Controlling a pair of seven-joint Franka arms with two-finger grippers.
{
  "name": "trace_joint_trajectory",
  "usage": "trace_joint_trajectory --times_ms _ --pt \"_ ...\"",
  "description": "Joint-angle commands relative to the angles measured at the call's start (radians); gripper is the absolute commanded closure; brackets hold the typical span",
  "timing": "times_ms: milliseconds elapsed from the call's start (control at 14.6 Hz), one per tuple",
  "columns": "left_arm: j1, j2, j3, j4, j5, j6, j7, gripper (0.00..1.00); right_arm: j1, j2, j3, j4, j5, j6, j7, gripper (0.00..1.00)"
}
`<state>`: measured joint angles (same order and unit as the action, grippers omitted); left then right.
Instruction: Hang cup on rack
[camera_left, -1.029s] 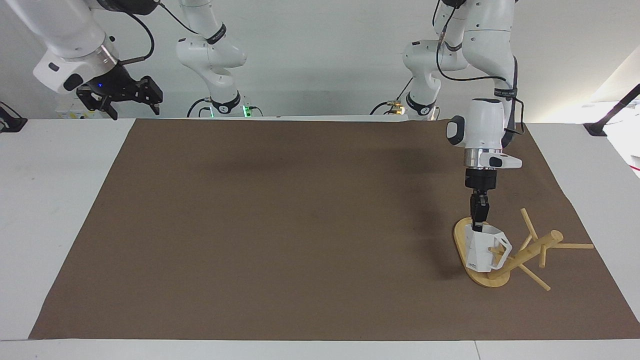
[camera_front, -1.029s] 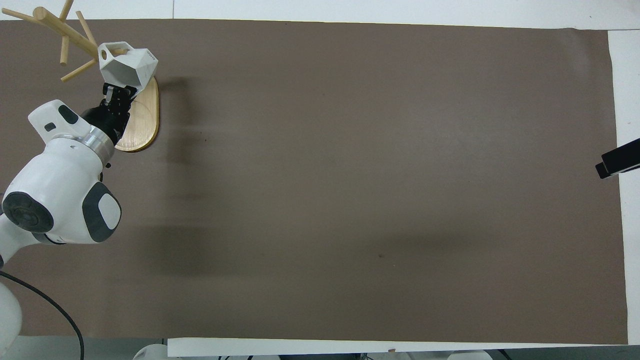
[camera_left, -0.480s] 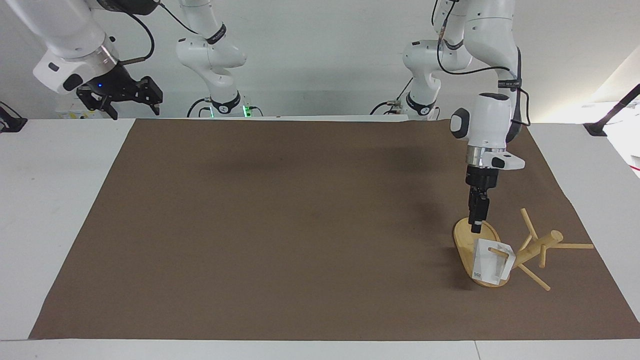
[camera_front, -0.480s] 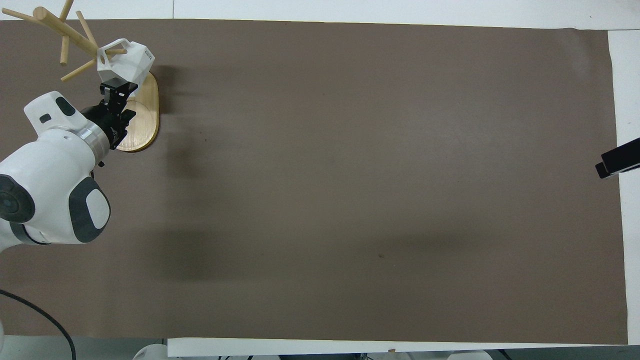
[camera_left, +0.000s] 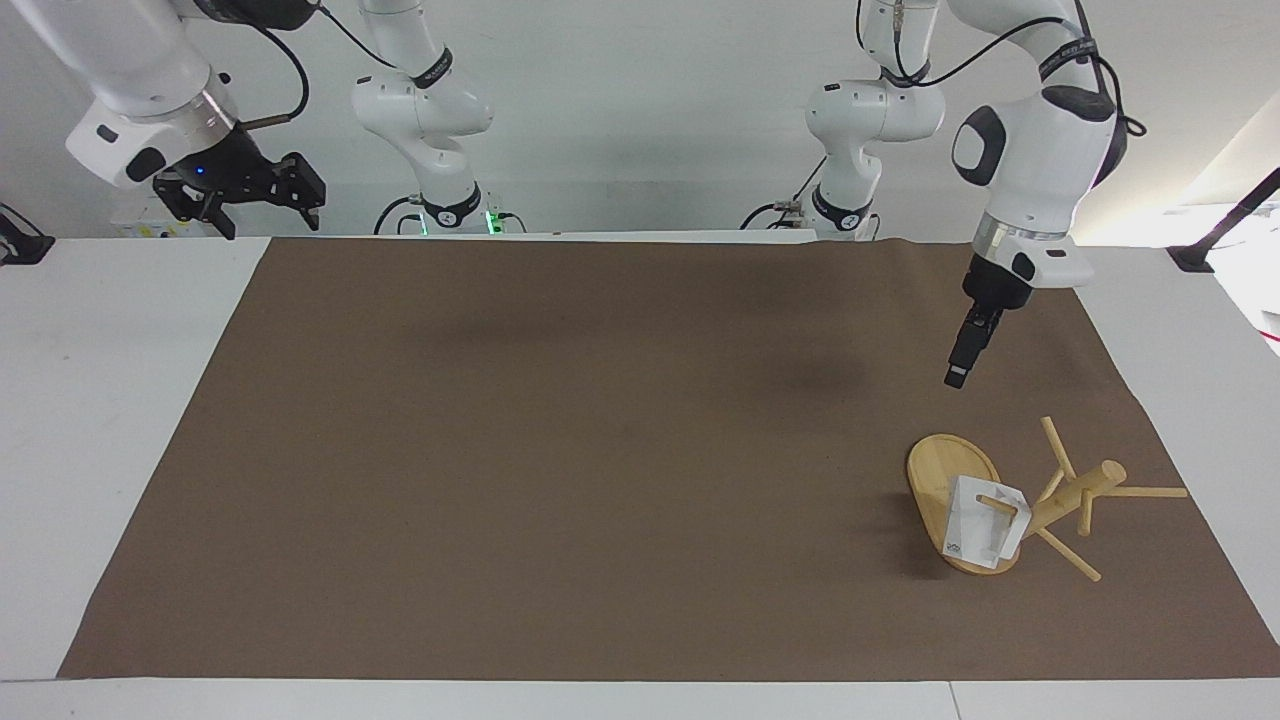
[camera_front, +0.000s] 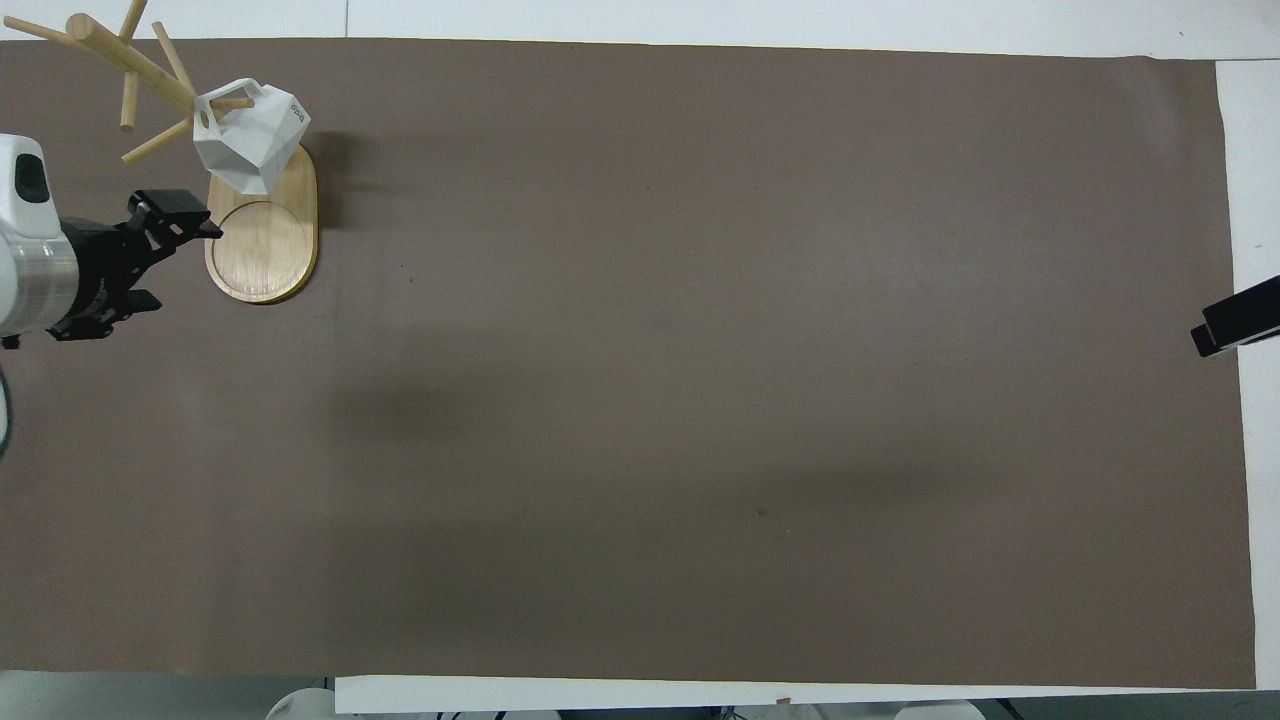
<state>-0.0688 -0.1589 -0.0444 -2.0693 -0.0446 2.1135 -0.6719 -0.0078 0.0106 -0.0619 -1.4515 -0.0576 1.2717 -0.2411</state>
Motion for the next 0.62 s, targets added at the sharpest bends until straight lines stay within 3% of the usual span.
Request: trace_joint_trajectory --times_ms 0,274,549 --pt "0.063 0.036 -0.003 0.130 0.014 -0.197 0.275 0.01 -0.004 -0.006 0.002 -0.009 -0.001 0.005 0.020 0.00" --pt "0.083 0.106 -0.002 0.323 0.014 -0.481 0.607 0.00 -0.006 -0.008 0.002 -0.009 -0.001 0.005 0.020 0.00" --pt "0.074 0.165 -0.003 0.472 0.060 -0.685 0.747 0.00 -0.018 -0.008 0.002 -0.012 -0.001 0.005 0.019 0.00"
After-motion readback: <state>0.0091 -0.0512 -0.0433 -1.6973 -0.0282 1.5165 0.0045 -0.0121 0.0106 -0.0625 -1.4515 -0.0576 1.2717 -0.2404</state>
